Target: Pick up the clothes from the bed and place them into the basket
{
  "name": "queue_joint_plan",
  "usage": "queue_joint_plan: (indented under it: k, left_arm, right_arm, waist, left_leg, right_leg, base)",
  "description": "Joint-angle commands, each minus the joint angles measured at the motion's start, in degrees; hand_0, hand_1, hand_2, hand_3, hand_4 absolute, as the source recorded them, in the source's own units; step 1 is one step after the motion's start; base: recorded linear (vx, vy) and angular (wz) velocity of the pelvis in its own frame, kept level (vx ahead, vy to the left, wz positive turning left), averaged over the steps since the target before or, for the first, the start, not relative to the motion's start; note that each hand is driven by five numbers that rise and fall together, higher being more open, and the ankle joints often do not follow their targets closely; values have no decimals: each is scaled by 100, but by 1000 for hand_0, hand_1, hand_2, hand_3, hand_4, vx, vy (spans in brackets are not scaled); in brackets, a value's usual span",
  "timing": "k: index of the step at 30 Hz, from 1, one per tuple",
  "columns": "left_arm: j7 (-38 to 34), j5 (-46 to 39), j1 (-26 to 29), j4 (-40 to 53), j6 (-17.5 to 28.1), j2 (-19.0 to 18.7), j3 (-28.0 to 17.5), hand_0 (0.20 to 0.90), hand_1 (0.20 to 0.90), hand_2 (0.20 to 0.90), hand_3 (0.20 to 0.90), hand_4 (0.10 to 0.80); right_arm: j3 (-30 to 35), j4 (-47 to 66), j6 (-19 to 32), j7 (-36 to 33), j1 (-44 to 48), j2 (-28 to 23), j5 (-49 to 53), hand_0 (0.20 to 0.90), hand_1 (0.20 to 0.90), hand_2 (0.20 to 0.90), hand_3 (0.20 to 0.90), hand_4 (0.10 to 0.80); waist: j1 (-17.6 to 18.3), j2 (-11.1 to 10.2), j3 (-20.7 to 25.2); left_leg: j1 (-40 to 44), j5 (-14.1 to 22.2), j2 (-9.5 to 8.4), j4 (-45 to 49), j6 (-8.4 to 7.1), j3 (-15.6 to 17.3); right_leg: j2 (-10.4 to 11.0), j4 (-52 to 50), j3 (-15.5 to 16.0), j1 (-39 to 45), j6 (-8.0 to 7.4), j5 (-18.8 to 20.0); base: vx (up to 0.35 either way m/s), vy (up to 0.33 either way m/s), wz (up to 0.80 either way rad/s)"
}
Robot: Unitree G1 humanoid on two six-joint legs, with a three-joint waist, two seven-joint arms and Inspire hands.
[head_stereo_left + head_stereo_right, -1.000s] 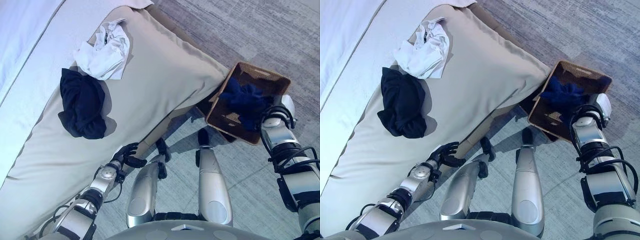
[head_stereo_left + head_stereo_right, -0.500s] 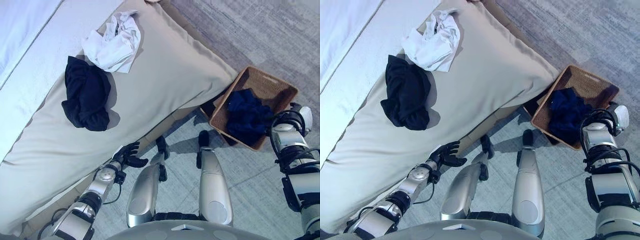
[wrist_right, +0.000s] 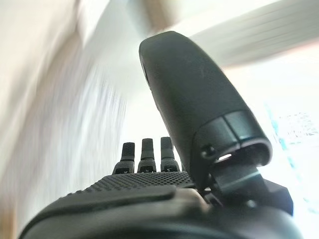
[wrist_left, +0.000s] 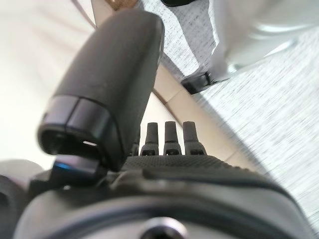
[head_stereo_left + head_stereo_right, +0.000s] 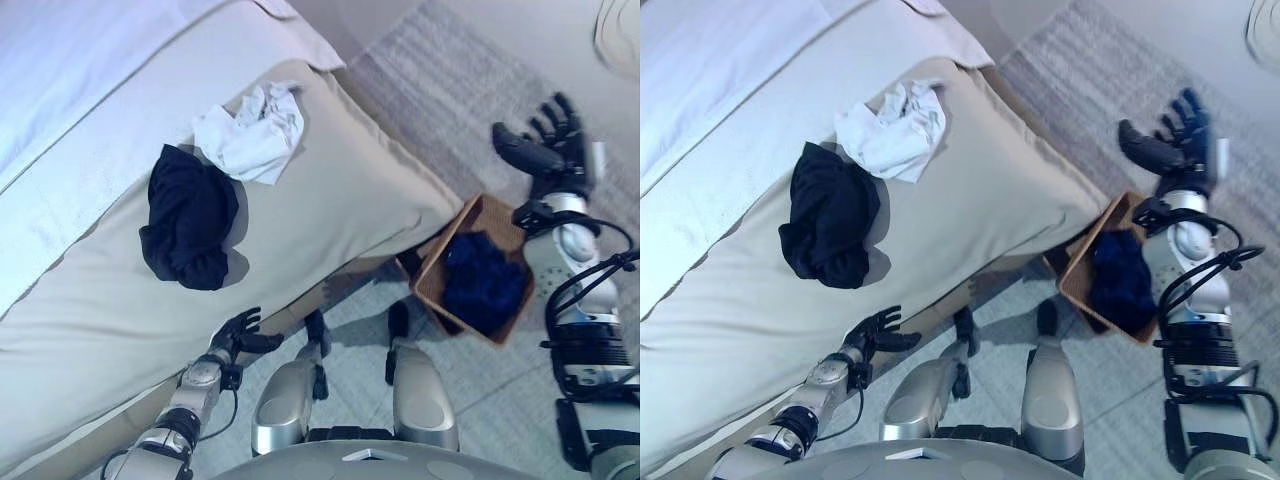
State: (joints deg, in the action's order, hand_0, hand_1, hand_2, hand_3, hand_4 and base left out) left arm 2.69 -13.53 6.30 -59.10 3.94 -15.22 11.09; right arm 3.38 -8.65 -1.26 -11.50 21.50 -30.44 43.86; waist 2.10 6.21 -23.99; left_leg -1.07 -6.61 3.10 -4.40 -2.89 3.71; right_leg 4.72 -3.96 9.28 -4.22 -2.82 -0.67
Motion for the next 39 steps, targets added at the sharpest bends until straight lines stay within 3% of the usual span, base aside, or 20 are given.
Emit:
queue_joint_plan:
  k: [1,2,3,5,9,15,20,27,31,39]
  left_arm:
    - [-19,138,-790,-375,19,-448,-30,900,900,900,900,800]
    - [-19,139,-793,-375,21,-447,-33,900,900,900,900,800]
    - [34,236,-983,-488,18,-504,-157,900,900,900,900,800]
    - [94,292,-1076,-551,-32,-590,-292,900,900,900,900,800]
    - [203,365,-1038,-683,-192,-733,-390,900,900,900,900,800]
    - [248,280,-1014,-551,-326,-727,-454,900,900,900,900,800]
    - [347,265,-835,-270,-460,-736,-372,900,900,900,900,800]
    - [608,351,-506,-13,-526,-885,-13,900,900,900,900,800]
    - [672,353,-488,13,-476,-887,137,900,900,900,900,800]
    - [576,-33,-195,477,-629,-1048,168,900,900,900,900,800]
  right_arm:
    - [-78,191,444,546,339,86,-517,900,900,900,900,800]
    - [-81,188,444,547,342,88,-520,900,900,900,900,800]
    - [-338,24,64,908,470,-114,-1471,900,900,900,900,800]
    - [-647,-102,-247,1143,695,-320,-1854,900,900,900,900,800]
    - [-1382,-726,-441,1175,1528,-566,-2884,900,900,900,900,800]
    - [-2245,-1115,-985,1543,2279,-509,-4031,900,900,900,900,800]
    - [-2687,-1491,-1116,1356,2677,-569,-5470,900,900,900,900,800]
    - [-3128,-2290,-1334,912,3560,-844,-6279,900,900,900,900,800]
    - [-3345,-2363,-1357,1142,3825,-997,-6843,900,900,900,900,800]
    - [-3599,-2405,-1898,611,4204,-1060,-7328,900,900,900,900,800]
  waist:
    - [-312,-624,1112]
    - [-308,-625,1117]
    - [-419,-671,1231]
    - [-495,-700,1249]
    - [-663,-688,1202]
    - [-892,-639,1238]
    - [-1170,-678,1136]
    - [-1577,-702,733]
    - [-1704,-684,593]
    - [-2094,-810,-165]
  left_leg:
    - [-5,1023,-415,577,286,56]
    - [-7,1022,-416,575,286,55]
    - [56,1043,-448,553,322,29]
    - [59,1053,-480,562,374,11]
    - [68,1047,-535,564,431,-39]
    - [153,1067,-609,535,478,-199]
    - [-43,1056,-661,653,521,-401]
    - [-479,894,-669,670,489,-749]
    - [-653,863,-695,767,457,-884]
    - [-1575,983,-793,1683,436,-1196]
  right_leg:
    - [18,16,-96,61,-55,-88]
    - [17,21,-95,60,-56,-85]
    - [52,52,-86,113,-100,-43]
    - [85,56,-104,120,-134,-10]
    - [170,80,-47,165,-185,58]
    - [306,125,31,283,-259,101]
    - [371,54,229,259,-284,74]
    - [376,-4,588,115,-278,55]
    - [410,-60,729,79,-253,8]
    - [458,-524,1013,-274,-125,-132]
  base:
    - [109,67,20]
    - [183,135,28]
    - [116,125,29]
    - [69,134,33]
    - [0,104,8]
    - [70,92,4]
    - [5,49,20]
    - [-81,-24,35]
    - [3,32,27]
    - [-53,-6,27]
